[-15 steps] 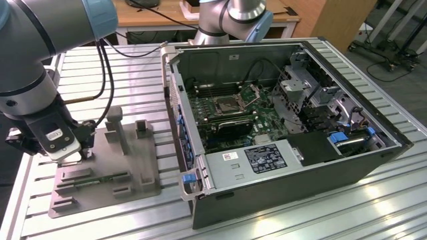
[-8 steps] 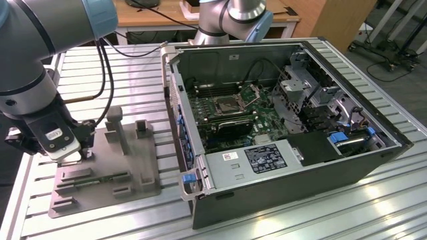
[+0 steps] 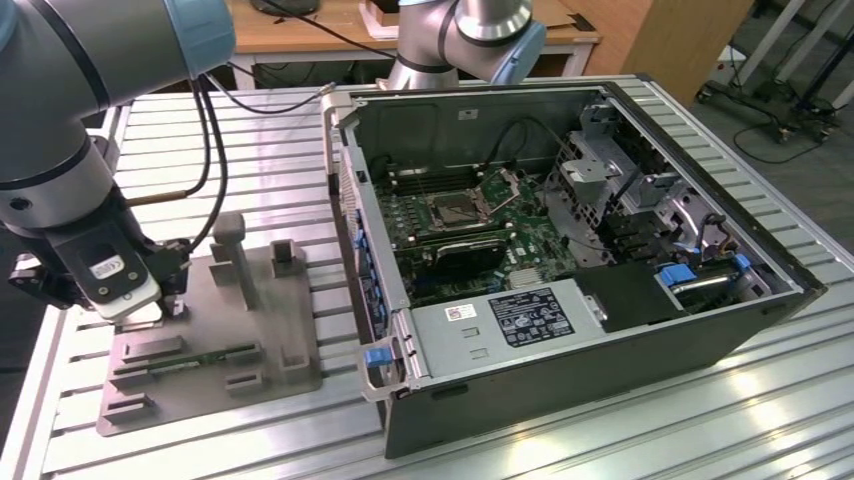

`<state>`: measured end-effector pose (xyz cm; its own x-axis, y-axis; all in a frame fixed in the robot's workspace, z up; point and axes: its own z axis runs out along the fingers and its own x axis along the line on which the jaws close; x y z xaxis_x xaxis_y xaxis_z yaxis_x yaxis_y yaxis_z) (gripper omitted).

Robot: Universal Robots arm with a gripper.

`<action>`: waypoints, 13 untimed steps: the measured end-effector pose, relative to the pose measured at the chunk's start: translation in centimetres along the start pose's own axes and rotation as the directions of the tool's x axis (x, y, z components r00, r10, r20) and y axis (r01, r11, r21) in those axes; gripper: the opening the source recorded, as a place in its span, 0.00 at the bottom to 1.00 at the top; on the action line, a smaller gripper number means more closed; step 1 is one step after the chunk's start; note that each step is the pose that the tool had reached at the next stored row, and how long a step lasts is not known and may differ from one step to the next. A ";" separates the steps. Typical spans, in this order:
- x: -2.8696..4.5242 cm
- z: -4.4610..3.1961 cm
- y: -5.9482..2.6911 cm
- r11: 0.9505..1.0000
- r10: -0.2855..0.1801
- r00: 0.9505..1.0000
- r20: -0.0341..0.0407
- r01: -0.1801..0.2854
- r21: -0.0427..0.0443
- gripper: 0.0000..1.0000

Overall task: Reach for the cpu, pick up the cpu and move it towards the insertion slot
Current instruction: 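Pick up the cpu and move it towards the insertion slot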

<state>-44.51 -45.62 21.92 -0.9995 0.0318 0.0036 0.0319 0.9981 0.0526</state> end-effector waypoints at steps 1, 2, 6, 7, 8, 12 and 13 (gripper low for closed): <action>0.00 -0.01 0.00 1.000 0.000 1.000 0.000 0.000 0.000 0.55; 0.00 -0.02 0.00 1.000 0.000 1.000 0.000 0.000 0.000 0.55; 0.00 -0.10 0.01 1.000 0.000 1.000 0.000 0.000 0.000 0.55; 0.00 -0.12 0.01 1.000 0.000 1.000 0.000 0.000 0.000 0.55; 0.00 -0.14 0.01 1.000 0.000 1.000 0.000 0.000 0.000 0.55; 0.00 -0.18 0.01 1.000 0.000 1.000 0.000 0.000 0.000 0.55; 0.00 -0.20 0.01 1.000 0.000 1.000 0.000 0.000 0.000 0.55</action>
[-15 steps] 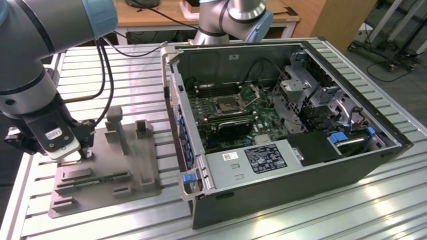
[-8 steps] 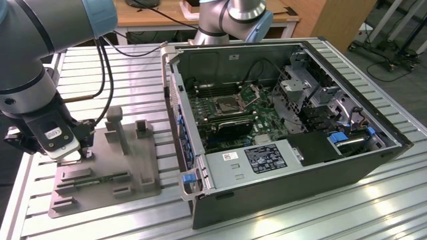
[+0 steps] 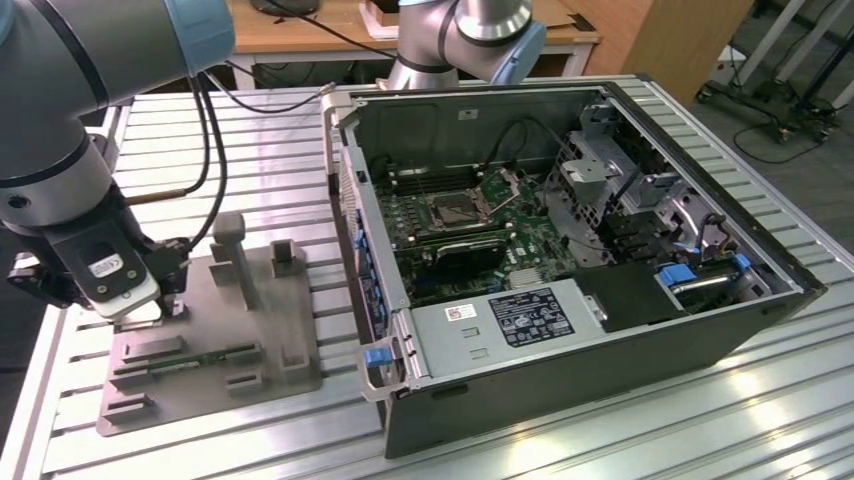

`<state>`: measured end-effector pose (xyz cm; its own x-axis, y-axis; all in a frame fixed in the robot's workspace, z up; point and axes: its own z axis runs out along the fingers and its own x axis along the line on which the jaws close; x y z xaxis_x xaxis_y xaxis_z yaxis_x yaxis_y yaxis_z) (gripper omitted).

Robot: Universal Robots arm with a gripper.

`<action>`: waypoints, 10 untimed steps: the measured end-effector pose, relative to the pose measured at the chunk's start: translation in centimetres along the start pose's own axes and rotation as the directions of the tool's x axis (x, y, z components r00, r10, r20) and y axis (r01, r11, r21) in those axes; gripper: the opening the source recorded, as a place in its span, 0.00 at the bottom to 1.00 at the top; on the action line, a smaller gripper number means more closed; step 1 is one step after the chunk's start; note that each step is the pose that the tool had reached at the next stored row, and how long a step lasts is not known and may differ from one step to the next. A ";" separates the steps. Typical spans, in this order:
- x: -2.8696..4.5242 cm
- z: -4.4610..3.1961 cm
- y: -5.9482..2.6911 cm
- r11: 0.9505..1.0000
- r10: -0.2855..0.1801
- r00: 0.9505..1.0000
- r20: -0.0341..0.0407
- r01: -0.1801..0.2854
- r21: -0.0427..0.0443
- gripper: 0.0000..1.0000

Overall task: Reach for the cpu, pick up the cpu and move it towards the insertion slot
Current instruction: 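Pick up the cpu and move it towards the insertion slot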

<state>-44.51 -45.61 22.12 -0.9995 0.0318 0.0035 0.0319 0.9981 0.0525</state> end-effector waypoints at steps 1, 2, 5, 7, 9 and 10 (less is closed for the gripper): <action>0.00 -0.03 0.00 1.000 0.000 1.000 0.000 0.000 0.000 0.55; 0.00 -0.05 0.00 1.000 0.000 1.000 0.000 0.000 0.000 0.55; 0.00 -0.14 0.01 1.000 0.000 1.000 0.000 0.000 0.000 0.55; 0.00 -0.20 0.01 1.000 0.000 1.000 0.000 0.000 0.000 0.55; 0.00 -0.27 0.01 1.000 0.000 1.000 0.000 0.000 0.000 0.55; 0.00 -0.30 0.02 1.000 0.000 1.000 0.000 0.000 0.000 0.55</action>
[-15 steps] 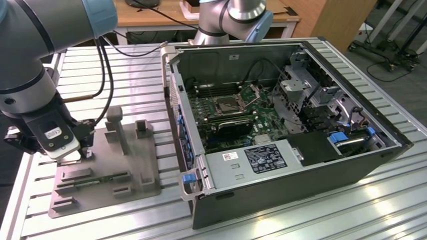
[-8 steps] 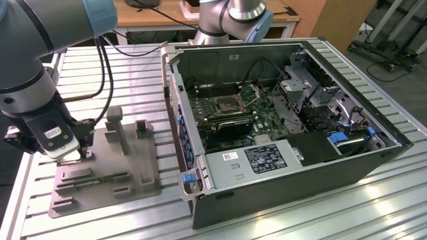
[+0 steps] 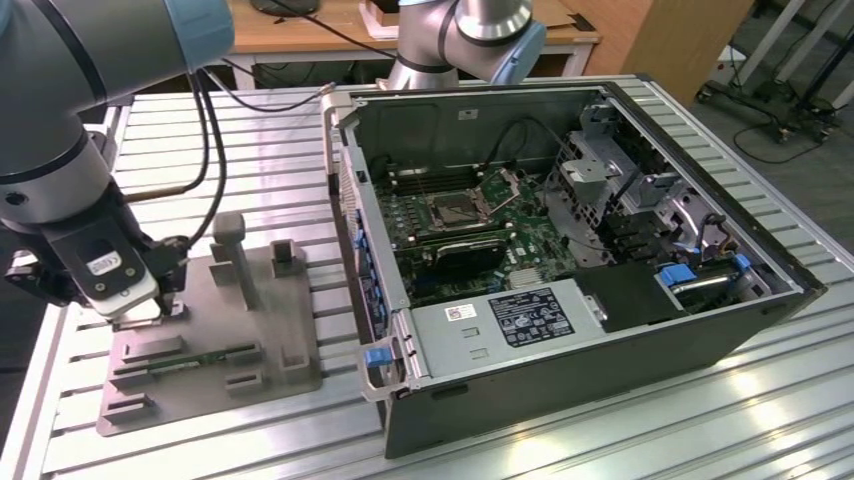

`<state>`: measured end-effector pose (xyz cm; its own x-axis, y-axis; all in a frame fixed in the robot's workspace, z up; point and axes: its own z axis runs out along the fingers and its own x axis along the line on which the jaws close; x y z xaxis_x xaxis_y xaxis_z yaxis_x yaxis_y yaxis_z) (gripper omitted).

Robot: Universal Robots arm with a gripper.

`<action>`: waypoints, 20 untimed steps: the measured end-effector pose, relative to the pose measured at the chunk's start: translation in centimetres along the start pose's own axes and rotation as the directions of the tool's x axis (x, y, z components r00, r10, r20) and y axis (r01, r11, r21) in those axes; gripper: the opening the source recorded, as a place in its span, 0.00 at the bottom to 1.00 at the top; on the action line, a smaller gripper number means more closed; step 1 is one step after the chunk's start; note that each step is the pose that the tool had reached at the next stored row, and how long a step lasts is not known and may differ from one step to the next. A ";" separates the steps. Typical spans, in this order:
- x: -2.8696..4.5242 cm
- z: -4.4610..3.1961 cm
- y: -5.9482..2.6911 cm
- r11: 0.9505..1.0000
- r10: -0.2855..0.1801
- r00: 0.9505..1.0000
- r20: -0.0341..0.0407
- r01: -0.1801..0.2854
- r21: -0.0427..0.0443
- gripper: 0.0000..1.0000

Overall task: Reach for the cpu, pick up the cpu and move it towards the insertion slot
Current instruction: 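Pick up the cpu and move it towards the insertion slot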

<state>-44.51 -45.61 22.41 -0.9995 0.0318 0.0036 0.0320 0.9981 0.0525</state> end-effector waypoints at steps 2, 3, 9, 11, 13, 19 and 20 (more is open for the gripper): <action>0.00 -0.05 0.00 1.000 0.000 1.000 0.000 0.000 0.000 0.55; 0.00 -0.09 0.01 1.000 0.000 1.000 0.000 0.000 0.000 0.55; 0.01 -1.69 0.09 1.000 0.000 1.000 0.000 0.000 0.000 0.55; 0.01 -1.70 0.09 1.000 0.000 1.000 0.000 0.000 0.000 0.55; 0.01 -1.71 0.09 1.000 0.000 1.000 0.000 0.000 0.000 0.55; 0.01 -1.98 0.10 1.000 0.000 1.000 0.000 0.000 0.000 0.55; 0.01 -2.10 0.11 1.000 0.000 1.000 0.000 0.000 0.000 0.55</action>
<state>-44.51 -45.62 24.52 -0.9995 0.0318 0.0037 0.0319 0.9981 0.0525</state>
